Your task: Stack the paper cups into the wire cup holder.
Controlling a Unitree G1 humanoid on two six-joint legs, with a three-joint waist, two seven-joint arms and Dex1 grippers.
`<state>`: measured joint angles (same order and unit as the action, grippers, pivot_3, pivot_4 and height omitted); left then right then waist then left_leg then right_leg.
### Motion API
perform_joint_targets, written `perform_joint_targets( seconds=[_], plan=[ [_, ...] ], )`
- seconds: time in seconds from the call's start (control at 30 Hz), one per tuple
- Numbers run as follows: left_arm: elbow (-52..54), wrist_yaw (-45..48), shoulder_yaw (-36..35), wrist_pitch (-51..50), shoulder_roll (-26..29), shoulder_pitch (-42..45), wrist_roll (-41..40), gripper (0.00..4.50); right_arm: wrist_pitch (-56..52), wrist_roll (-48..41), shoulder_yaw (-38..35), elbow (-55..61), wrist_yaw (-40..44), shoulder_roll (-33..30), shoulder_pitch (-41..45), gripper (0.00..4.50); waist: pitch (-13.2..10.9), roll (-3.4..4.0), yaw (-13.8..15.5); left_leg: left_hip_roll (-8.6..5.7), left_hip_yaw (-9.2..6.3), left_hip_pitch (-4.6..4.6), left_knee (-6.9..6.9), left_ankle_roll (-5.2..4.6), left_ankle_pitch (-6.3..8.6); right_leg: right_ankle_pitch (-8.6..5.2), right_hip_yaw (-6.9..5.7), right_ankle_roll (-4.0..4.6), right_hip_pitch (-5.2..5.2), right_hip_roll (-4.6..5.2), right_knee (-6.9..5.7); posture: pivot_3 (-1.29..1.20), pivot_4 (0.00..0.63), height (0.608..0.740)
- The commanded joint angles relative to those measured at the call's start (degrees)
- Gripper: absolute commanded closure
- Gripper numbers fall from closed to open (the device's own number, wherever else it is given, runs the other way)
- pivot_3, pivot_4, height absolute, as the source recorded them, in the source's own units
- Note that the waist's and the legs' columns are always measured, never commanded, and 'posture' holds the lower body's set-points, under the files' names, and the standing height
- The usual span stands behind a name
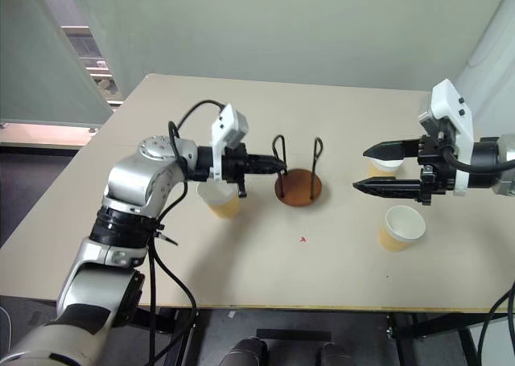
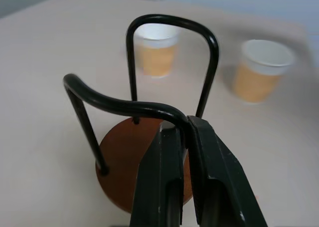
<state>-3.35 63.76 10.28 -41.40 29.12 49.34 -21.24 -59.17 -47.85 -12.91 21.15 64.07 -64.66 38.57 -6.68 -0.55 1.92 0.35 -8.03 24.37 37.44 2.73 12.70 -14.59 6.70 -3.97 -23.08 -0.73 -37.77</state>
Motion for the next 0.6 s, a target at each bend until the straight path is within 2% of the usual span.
perform_joint_targets(
  seconds=[0.03, 0.2, 0.47, 0.5, 0.53, 0.6],
  plan=[
    [5.3, -0.5, 1.3, -2.1, -0.3, -2.0, -1.3, 4.48, 0.2, -1.1, -4.0, 1.3, 1.0, -3.8, -1.3, 0.97, 0.0, -0.01, 0.1, -0.03, 0.0, 0.01, 0.06, -0.05, 0.03, 0.0, 0.02, -0.03, 0.01, 0.04, 0.0, 0.0, 0.15, 0.74],
    [6.4, -1.6, 3.1, -2.1, -1.3, -4.8, -0.6, 4.48, 1.5, -1.2, -4.8, 1.3, 1.0, -5.3, -2.9, 0.97, 0.0, 0.0, 0.1, -0.03, 0.0, -0.08, 0.28, -0.68, 0.39, 0.03, 0.03, -0.09, 0.19, 0.09, -0.01, 0.0, 0.15, 0.74],
    [6.1, 0.7, 6.5, 3.4, 0.2, -7.9, 1.8, 4.48, 3.7, -0.2, -2.4, 1.8, 0.6, -4.6, -3.3, 0.97, 0.0, 0.01, 0.1, -0.08, -0.06, -0.37, 0.53, -0.83, 0.48, 0.04, 0.04, -0.13, 0.58, 0.08, -0.05, 0.0, 0.15, 0.74],
    [6.5, 1.4, 7.0, 4.1, 0.6, -8.2, 1.9, 3.9, 3.9, 0.0, -2.0, 1.7, 0.7, -4.6, -3.2, 0.97, 0.0, 0.01, 0.1, -0.08, -0.1, -0.37, 0.53, -0.83, 0.48, 0.04, 0.06, -0.13, 0.59, 0.08, -0.05, 0.0, 0.15, 0.74],
    [6.7, 1.7, 7.5, 5.0, 1.2, -8.3, 2.5, 3.7, 4.4, 0.3, -1.5, 1.5, 0.8, -4.6, -3.1, 0.97, 0.0, 0.02, 0.1, -0.08, -0.11, -0.38, 0.54, -0.82, 0.48, 0.04, 0.09, -0.12, 0.6, 0.08, -0.04, 0.0, 0.15, 0.74],
    [7.2, 2.3, 8.1, 6.7, 2.7, -8.6, 3.8, 2.99, 5.1, 0.9, -0.4, 1.3, 0.8, -4.4, -2.7, 0.97, 0.0, 0.01, 0.1, -0.09, -0.13, -0.36, 0.53, -0.82, 0.48, 0.04, 0.12, -0.12, 0.58, 0.08, -0.05, 0.0, 0.15, 0.74]
  ],
)
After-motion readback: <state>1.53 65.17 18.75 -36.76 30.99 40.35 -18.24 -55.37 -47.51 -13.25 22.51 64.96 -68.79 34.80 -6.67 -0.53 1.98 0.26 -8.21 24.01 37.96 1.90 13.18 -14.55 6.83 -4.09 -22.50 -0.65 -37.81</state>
